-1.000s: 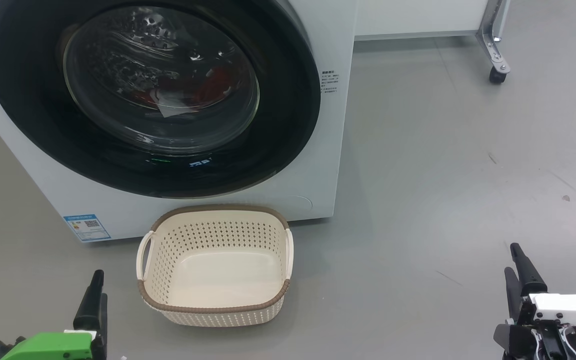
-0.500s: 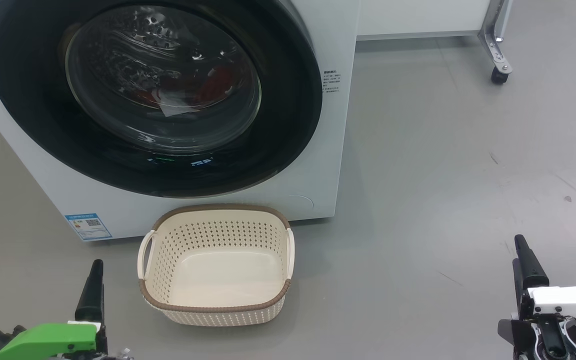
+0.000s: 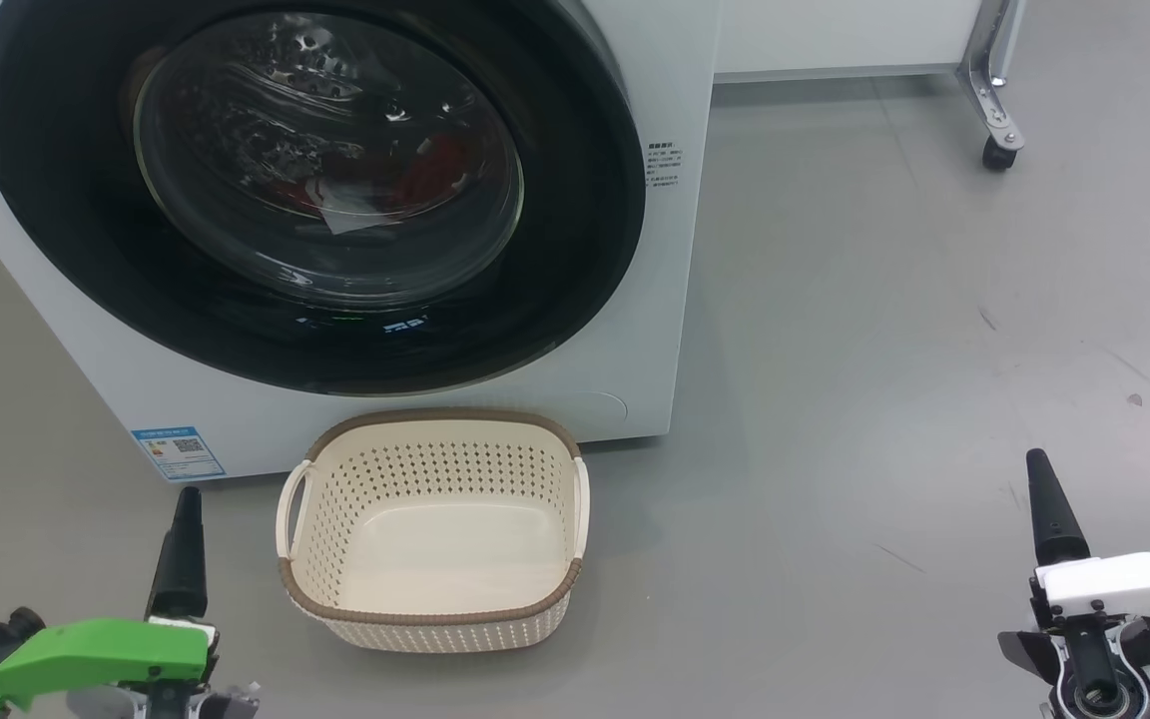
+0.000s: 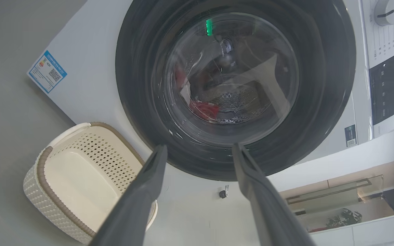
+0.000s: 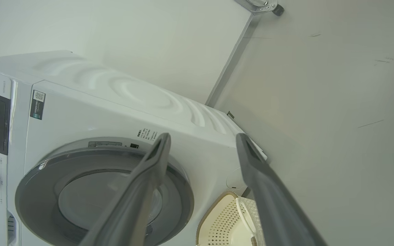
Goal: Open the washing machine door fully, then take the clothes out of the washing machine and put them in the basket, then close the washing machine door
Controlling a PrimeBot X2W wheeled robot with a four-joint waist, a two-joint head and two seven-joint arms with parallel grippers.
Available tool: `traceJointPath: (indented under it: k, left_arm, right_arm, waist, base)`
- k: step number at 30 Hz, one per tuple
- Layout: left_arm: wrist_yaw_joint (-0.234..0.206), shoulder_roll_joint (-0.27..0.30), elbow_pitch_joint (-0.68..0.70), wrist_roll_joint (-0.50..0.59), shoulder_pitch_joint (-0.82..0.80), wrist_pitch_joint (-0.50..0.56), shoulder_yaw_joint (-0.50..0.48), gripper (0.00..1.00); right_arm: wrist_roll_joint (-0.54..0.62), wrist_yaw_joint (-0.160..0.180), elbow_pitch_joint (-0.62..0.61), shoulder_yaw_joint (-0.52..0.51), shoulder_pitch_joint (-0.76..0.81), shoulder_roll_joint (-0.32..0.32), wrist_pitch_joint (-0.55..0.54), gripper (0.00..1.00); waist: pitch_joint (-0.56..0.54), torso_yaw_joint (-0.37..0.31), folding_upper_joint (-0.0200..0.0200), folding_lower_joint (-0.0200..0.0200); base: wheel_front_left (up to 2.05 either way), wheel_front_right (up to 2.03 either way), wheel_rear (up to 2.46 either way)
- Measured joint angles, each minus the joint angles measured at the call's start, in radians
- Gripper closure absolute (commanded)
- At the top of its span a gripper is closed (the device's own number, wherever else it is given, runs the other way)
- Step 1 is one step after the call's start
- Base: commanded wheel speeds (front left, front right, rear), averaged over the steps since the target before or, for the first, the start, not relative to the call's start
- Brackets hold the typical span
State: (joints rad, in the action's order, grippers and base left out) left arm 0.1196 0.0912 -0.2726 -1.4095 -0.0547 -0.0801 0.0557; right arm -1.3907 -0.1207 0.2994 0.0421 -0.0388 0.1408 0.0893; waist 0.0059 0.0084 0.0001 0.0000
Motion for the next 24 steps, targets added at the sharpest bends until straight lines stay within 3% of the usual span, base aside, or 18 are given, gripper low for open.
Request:
traceJointPath:
  k: [7,16,24]
  left_arm:
    - [0.0,0.021,0.002,0.102,-0.002,-0.028,0.024,0.0]
    - [-0.001,0.062,0.006,0.332,-0.006,-0.06,0.07,0.0]
    - [-0.021,0.068,0.041,0.507,-0.02,-0.086,0.07,0.0]
  right_arm:
    - [0.107,0.0,0.001,0.03,-0.017,0.027,0.025,0.0]
    - [0.291,0.002,0.001,0.078,-0.027,0.064,0.058,0.0]
    - [0.445,0.033,0.001,0.119,-0.04,0.088,0.082,0.0]
  waist:
    - [-0.003,0.001,0.0,0.0]
    - [-0.006,0.002,0.0,0.0]
    - [-0.005,0.005,0.0,0.0]
  base:
    - [0.0,0.0,0.0]
    - [0.0,0.0,0.0]
    - [0.0,0.0,0.0]
